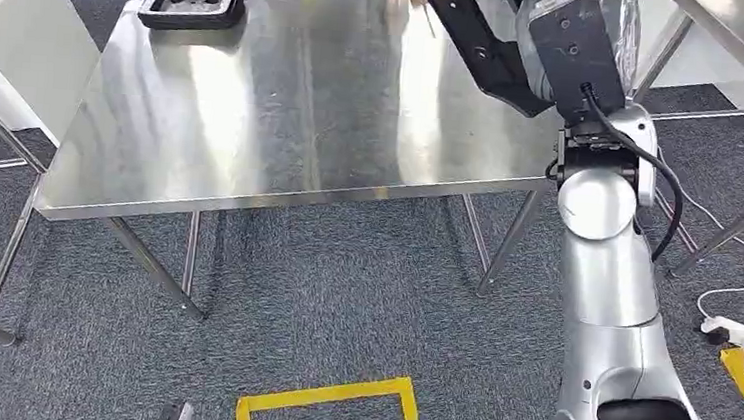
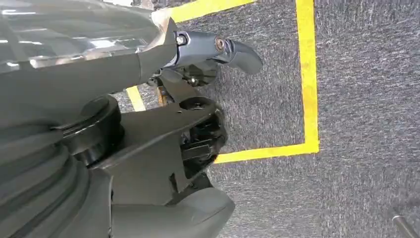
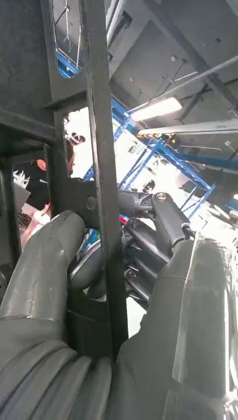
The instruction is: Take the parts from the cabinet and place them on the table.
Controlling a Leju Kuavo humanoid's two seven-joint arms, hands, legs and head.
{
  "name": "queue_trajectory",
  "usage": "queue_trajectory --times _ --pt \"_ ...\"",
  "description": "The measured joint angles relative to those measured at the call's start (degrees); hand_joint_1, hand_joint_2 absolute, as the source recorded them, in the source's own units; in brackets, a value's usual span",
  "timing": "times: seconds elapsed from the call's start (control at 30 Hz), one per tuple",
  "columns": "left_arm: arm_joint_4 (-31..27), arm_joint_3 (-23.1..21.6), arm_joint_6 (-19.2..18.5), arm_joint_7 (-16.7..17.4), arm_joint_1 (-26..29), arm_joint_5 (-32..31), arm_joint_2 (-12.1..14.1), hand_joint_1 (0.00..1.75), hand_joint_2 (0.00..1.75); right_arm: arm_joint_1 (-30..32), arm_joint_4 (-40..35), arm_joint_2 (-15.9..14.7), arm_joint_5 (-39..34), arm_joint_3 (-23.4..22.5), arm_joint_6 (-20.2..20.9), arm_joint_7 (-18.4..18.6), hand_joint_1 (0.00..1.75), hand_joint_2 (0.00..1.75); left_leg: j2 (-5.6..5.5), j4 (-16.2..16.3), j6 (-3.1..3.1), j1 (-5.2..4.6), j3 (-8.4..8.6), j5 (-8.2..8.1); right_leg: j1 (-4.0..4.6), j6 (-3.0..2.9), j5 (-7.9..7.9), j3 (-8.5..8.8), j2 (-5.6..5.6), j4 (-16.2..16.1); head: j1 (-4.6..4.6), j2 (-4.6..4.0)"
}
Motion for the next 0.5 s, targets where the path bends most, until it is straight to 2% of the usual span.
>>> queue_trajectory --times 0.03,0.07,0.1,0.2,0.23,0.27,0.3,0.33,0.37,0.4,0.43,0.47,0.5 --pt "0.0 0.0 0.3 0.0 0.0 0.1 0.0 0.0 1.75 -0.1 0.0 0.0 0.0 0.0 0.3 0.1 1.75 1.75 0.04 -5.6 0.27 0.0 2.88 2.48 -0.01 0.15 -0.13 0.16 0.02 0.0 -0.02 0.0" --pt "0.0 0.0 0.5 0.0 0.0 0.1 0.0 0.0 1.75 -0.1 0.0 0.0 0.0 0.0 0.5 0.1 1.75 1.75 0.27 -10.1 0.65 -0.07 5.18 3.57 0.01 0.17 -0.15 0.26 0.03 0.0 -0.04 0.0" --pt "0.0 0.0 0.8 0.0 -0.1 0.1 0.1 0.0 1.75 -0.2 0.0 -0.1 0.0 0.0 0.7 0.1 1.75 1.75 0.31 -10.4 0.8 -0.53 5.46 3.01 0.53 0.48 -0.25 0.14 0.04 -0.1 0.04 0.0" --pt "0.0 -0.1 1.6 0.0 -0.1 0.0 0.2 0.0 1.75 -0.3 0.0 -0.1 0.1 0.0 0.9 0.2 1.75 1.75 -0.11 -10.3 1.77 -0.92 5.26 2.89 0.28 1.46 -0.31 0.37 -0.06 -0.5 0.04 0.0" --pt "0.0 -0.2 1.8 0.0 -0.1 0.0 0.2 0.0 1.75 -0.5 0.0 -0.2 0.1 0.0 0.9 0.2 1.75 1.75 -0.14 -11.0 2.36 -0.84 5.82 3.31 0.76 1.99 -0.35 0.54 -0.07 -0.8 -0.02 0.0" --pt "0.0 -0.5 1.9 0.0 -0.1 0.0 0.0 0.0 1.75 -0.5 0.0 -0.4 0.1 0.0 0.9 0.2 1.75 1.75 -0.13 -11.7 2.81 -0.52 6.4 3.66 0.59 1.93 -1.02 -0.11 -0.13 0.5 0.15 0.0" --pt "0.0 -0.7 1.9 0.0 -0.2 -0.2 0.0 0.0 1.75 -0.7 0.0 -0.5 0.0 0.0 0.9 0.2 1.75 1.75 -0.13 -11.9 3.27 -0.52 6.52 3.77 0.71 1.38 -2.7 -1.51 -0.09 3.7 0.15 0.0" --pt "0.0 -0.8 2.1 0.1 -0.3 -0.4 0.0 0.0 1.75 -0.8 0.0 -0.6 0.0 0.0 1.0 0.2 1.75 1.75 -0.16 -11.9 3.35 -0.56 6.57 3.71 0.7 0.98 -4.57 -3.66 -0.05 8.1 0.42 0.0" --pt "0.0 -1.1 2.4 0.1 -0.3 -0.6 -0.1 0.0 1.75 -0.8 0.1 -0.7 0.0 0.1 1.0 0.2 1.75 1.75 -0.19 -11.9 3.48 -0.64 6.56 3.63 0.7 0.78 -6.46 -6.38 -0.03 13.2 0.44 -0.02" --pt "0.0 -1.4 2.7 0.1 -0.3 -1.0 0.0 0.0 1.75 -0.7 0.2 -0.9 0.1 0.1 1.0 0.2 1.75 1.75 -0.31 -11.8 3.53 -0.72 6.53 3.59 0.72 0.86 -7.64 -8.65 -0.03 17.2 0.52 0.0" --pt "0.0 -1.6 3.0 0.1 -0.2 -1.2 0.0 0.0 1.75 -0.6 0.3 -1.0 0.1 0.2 1.0 0.2 1.75 1.75 -0.41 -11.8 3.52 -0.78 6.55 3.58 0.77 1.18 -7.55 -9.51 -0.02 18.5 0.57 0.0" --pt "0.0 -1.9 3.3 0.0 -0.2 -1.3 -0.1 0.0 1.75 -0.6 0.4 -1.0 0.1 0.2 1.0 0.3 1.75 1.75 -0.54 -11.8 3.52 -0.85 6.57 3.54 0.77 1.58 -6.54 -8.92 -0.02 17.0 0.55 0.0" --pt "-0.1 -2.1 3.3 0.0 -0.3 -1.4 -0.1 0.0 1.75 -0.6 0.4 -1.0 0.1 0.3 1.0 0.2 1.75 1.75 -0.75 -11.7 3.49 -0.89 6.63 3.48 0.76 2.1 -4.53 -6.82 -0.02 12.8 0.63 0.0"
